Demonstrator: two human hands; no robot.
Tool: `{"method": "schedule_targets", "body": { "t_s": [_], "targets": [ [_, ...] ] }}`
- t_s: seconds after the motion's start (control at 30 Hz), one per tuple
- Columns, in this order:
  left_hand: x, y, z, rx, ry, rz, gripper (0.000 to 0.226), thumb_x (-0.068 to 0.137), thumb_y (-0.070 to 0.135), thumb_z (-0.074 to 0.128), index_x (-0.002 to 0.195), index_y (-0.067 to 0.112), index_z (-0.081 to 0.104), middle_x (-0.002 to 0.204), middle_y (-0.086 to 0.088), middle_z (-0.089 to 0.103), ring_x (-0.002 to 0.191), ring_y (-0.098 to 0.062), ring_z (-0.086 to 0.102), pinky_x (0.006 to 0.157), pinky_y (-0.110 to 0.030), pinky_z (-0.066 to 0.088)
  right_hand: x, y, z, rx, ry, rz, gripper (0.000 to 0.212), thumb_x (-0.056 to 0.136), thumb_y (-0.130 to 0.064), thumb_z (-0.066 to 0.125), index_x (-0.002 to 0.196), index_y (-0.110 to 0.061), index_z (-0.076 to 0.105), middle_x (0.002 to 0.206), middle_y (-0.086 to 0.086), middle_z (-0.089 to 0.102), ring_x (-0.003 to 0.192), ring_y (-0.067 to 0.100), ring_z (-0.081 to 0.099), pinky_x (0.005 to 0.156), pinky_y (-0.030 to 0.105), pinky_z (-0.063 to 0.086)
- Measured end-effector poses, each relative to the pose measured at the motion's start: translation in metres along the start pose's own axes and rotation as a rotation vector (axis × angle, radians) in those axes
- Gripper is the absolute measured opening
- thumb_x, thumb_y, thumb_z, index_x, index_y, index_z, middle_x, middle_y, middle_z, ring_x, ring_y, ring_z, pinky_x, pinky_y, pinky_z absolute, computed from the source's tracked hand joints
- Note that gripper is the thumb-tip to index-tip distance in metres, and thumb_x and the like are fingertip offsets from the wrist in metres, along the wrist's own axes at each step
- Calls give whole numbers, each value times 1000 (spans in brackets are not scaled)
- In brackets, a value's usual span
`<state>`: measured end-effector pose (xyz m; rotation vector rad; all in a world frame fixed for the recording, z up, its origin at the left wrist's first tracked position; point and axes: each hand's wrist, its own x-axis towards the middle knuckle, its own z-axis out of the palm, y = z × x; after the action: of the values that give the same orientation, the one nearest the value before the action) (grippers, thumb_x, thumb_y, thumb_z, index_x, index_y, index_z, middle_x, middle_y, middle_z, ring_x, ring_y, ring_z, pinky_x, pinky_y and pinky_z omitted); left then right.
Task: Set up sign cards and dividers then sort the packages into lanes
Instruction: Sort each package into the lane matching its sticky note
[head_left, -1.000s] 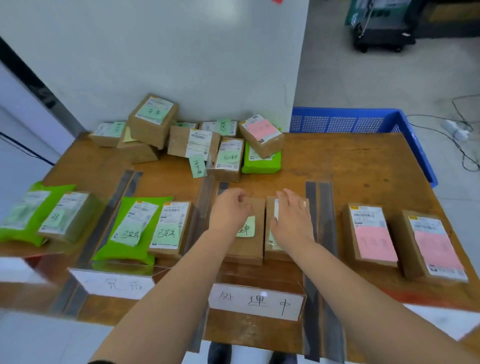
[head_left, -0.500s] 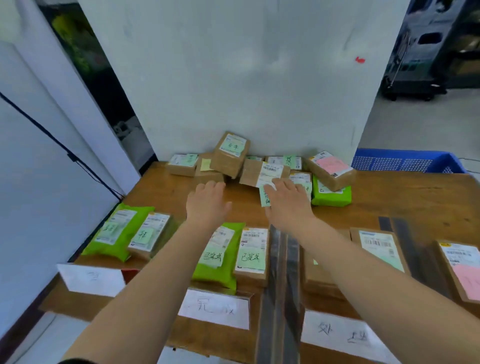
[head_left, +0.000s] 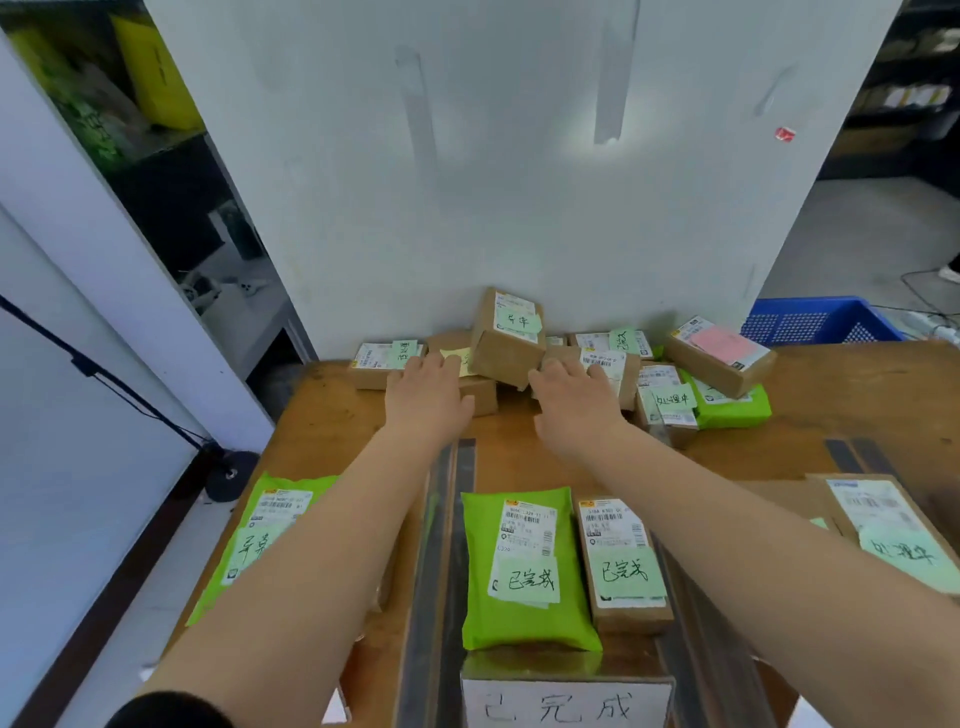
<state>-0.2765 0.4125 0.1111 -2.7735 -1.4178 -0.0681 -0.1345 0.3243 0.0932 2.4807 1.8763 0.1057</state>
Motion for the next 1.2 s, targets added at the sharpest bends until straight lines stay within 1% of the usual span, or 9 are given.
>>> {"method": "schedule_targets", "body": {
  "t_s": [0.3,0.4,0.5,0.67,0.8,0.9,0.97,1.07,1.2],
  "targets": [
    [94,0,21,-128,-39,-7,51,94,39,42,139,15,35,141,-7,41,131,-27,37,105,-42,31,94,24,33,153,-4,93,44,93,-26,42,135,-13,39,139,9,42,127,29,39,103,40,33],
    [126,4,40,-271,-37,-35,53,93,42,43,139,16,35,140,-6,43,129,-27,39,101,-40,35,127,35,51,348,2,192,47,95,-29,40,139,-12,36,138,9,42,126,27,40,101,38,36],
    [152,10,63,-389,-58,-59,56,92,45,44,140,18,34,141,-4,42,130,-25,39,102,-40,38,153,40,64,704,29,360,45,94,-27,46,136,-11,43,137,11,46,125,27,44,100,37,38],
    [180,19,94,-667,-58,-185,62,88,50,50,140,19,36,141,-2,46,129,-23,42,103,-43,42,176,43,79,1102,32,549,43,93,-23,53,134,-13,45,132,6,55,115,22,53,77,24,37],
    [179,22,103,-772,9,-227,48,92,41,50,135,21,42,135,0,52,121,-17,51,90,-29,43,179,38,86,1179,116,591,40,93,-25,53,131,-13,49,124,4,61,100,17,58,66,20,42],
    [164,15,102,-829,71,-243,42,92,38,51,131,23,45,131,3,55,118,-14,52,88,-25,43,172,30,81,1229,193,593,32,94,-27,53,122,-13,57,103,-4,62,80,6,54,54,13,39],
    [149,6,96,-892,105,-244,45,91,37,55,133,24,44,133,5,54,122,-12,49,94,-26,42,166,20,75,1254,244,585,30,93,-27,54,119,-13,60,103,-7,62,80,5,56,59,16,45],
    [126,-16,75,-1006,182,-294,54,87,33,63,136,21,43,135,6,53,124,-11,47,100,-28,42,157,-5,58,1319,281,553,29,93,-23,55,121,-16,58,107,-5,62,94,9,60,63,15,49],
    [90,-67,49,-1176,241,-376,53,80,20,72,127,17,50,121,6,59,104,-5,53,71,-4,49,150,-53,36,1337,293,459,31,89,-21,60,120,-17,57,112,1,64,103,13,62,84,35,57]
  ]
}}
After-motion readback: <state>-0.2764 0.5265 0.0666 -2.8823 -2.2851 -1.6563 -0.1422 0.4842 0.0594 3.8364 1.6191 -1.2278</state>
